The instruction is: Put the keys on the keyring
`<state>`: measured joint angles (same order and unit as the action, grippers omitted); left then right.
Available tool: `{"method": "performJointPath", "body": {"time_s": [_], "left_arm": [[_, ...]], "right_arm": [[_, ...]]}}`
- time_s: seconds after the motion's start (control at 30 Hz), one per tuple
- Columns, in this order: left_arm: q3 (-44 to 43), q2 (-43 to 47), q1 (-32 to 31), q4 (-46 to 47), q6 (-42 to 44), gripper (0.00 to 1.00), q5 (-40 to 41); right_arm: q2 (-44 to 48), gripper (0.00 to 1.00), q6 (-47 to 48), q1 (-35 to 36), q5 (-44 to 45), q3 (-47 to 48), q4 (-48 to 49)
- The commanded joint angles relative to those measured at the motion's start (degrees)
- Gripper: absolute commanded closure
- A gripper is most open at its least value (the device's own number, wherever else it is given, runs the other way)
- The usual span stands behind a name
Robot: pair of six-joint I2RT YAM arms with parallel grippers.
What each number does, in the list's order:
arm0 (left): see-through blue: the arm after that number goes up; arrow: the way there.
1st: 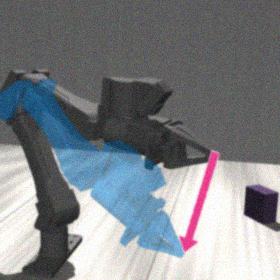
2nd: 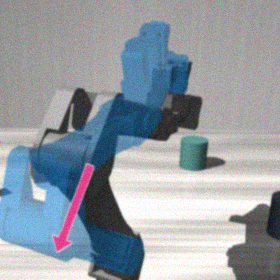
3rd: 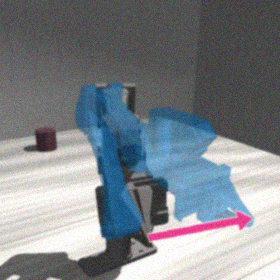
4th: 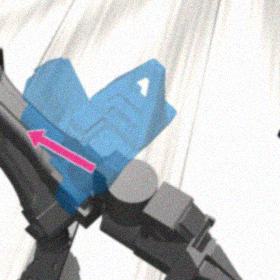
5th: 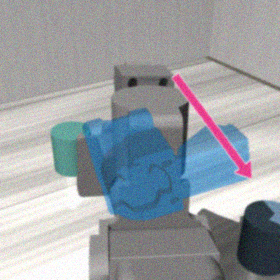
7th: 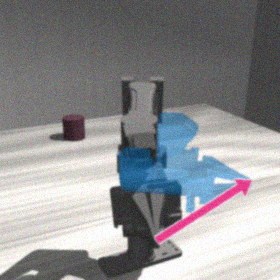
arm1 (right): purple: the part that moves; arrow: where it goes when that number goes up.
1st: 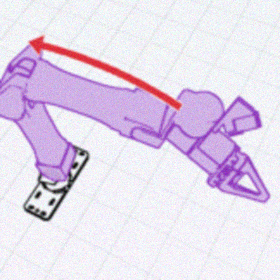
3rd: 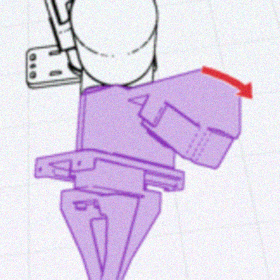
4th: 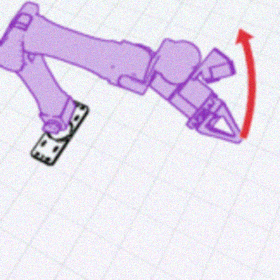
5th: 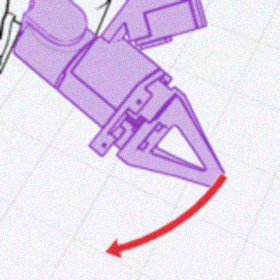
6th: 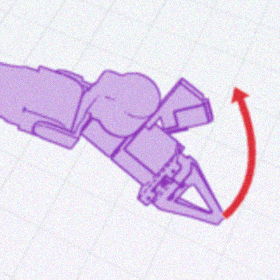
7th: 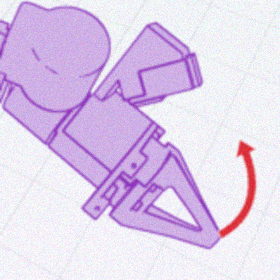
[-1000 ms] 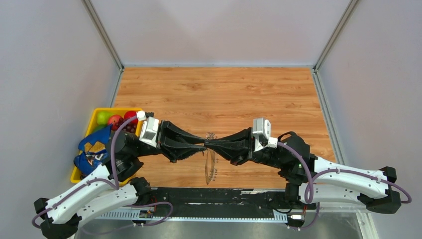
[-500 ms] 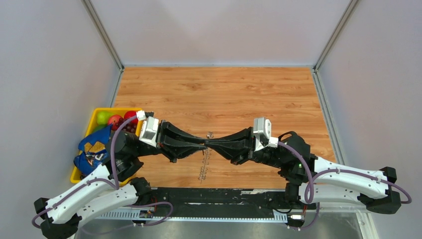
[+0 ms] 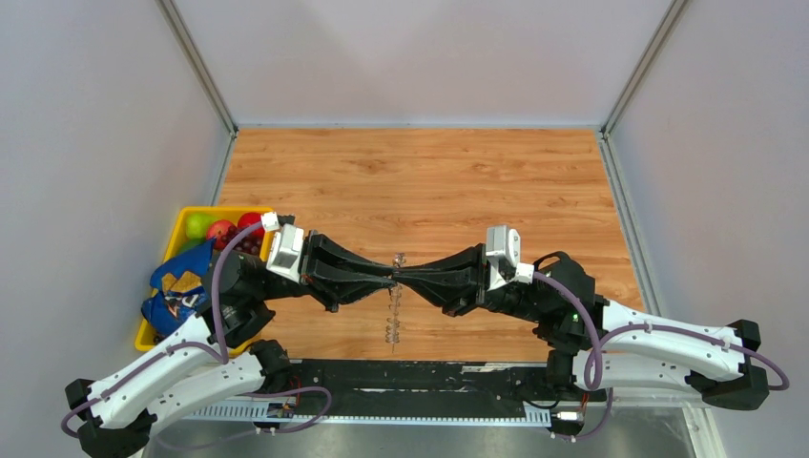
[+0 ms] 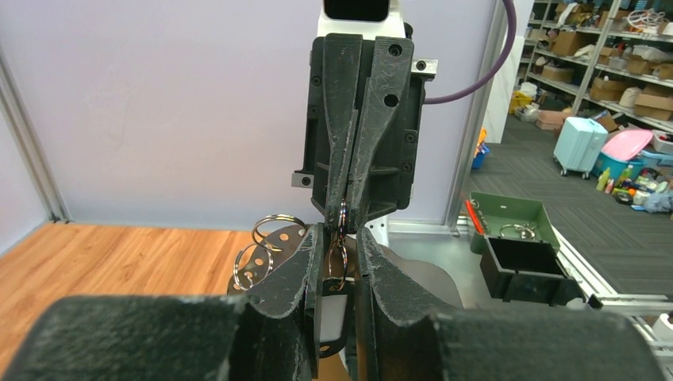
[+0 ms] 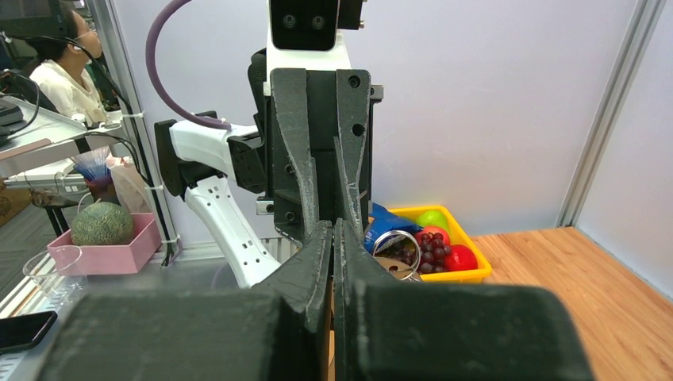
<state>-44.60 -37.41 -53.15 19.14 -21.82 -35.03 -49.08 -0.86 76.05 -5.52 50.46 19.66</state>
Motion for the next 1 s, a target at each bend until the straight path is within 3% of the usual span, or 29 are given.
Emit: {"method": "performJointPath", "body": {"time_s": [0.0,0.1,0.43,0.97], "left_arm": [[0.3,-0.8,-0.1,0.9,-0.6,0.9,-2.5],[0.5,-0.7,-0.2,1.2,-0.9,0.77,-2.4],[1.1,0.1,-0.1,0.5,-0.8,0.58,-1.8],[1.1,1.9,-0.2,0.2,-0.5,0.53,0.1]], "right_arm": [[0.8,1.0,-0.1,-0.1,-0.8,1.7,5.2],[0.7,1.0,-0.1,-0.1,-0.9,1.7,5.2],[1.2,1.0,0.1,-0.1,-0.5,1.6,5.2],[1.1,1.0,0.3,-0.1,-0.1,1.4,4.7]]}}
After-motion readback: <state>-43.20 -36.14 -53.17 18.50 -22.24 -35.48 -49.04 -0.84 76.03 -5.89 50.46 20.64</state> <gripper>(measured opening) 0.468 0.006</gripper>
